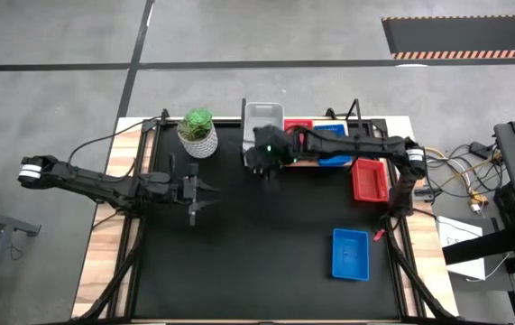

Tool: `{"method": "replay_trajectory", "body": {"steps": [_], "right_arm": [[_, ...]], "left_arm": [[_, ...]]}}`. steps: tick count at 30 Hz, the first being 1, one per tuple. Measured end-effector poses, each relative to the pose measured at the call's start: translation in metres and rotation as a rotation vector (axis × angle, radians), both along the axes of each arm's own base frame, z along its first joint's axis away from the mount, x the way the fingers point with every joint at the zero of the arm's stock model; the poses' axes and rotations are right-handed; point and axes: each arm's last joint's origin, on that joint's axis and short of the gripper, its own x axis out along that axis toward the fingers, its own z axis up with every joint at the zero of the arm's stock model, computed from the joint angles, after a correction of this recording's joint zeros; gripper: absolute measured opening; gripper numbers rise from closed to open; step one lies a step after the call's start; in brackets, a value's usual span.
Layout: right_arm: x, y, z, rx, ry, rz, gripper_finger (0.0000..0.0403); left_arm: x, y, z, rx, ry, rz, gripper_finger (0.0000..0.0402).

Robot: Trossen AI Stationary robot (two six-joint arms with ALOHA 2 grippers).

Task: Stack baskets on shelf by color
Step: Stack the blue bin on the blue bin on the shelf

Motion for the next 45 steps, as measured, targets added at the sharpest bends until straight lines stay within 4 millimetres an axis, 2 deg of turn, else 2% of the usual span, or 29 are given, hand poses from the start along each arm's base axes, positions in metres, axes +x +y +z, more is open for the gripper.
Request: {"method": "replay_trajectory", "body": {"steps": [5, 9, 13, 24, 31, 38, 42, 45], "right_arm": [[0.002, 0.037, 0.003, -0.039, -0.007, 0.056, 0.0062], [-0.005, 0.055, 0.008, -0.042, 0.008, 0.081, 0.0035], [-0.012, 0.077, 0.005, -0.038, 0.051, 0.131, 0.0013], [-0.032, 0.120, -0.015, -0.012, 0.227, 0.193, 0.0009], [-0.058, 0.129, -0.032, 0.083, 0.302, 0.081, 0.0008], [-0.089, 0.138, -0.050, 0.233, 0.377, -0.166, 0.0008], [-0.115, 0.130, -0.060, 0.151, 0.481, -0.327, 0.0008], [-0.129, 0.113, -0.067, 0.049, 0.535, -0.424, 0.0008]], "left_arm": [[-0.001, 0.000, -0.001, 0.002, -0.001, -0.007, 0.0118], [-0.001, 0.000, 0.000, 0.000, -0.006, -0.007, 0.0118], [-0.001, 0.000, -0.001, -0.023, -0.007, -0.003, 0.0118], [0.000, 0.000, 0.000, -0.018, -0.011, -0.004, 0.0118], [0.000, 0.000, 0.001, -0.008, -0.012, -0.005, 0.0118], [0.000, 0.000, 0.002, 0.061, -0.024, -0.010, 0.0118], [0.000, 0.001, 0.003, 0.106, -0.024, 0.003, 0.0118], [0.000, 0.001, 0.004, 0.140, -0.031, -0.001, 0.0118]]}}
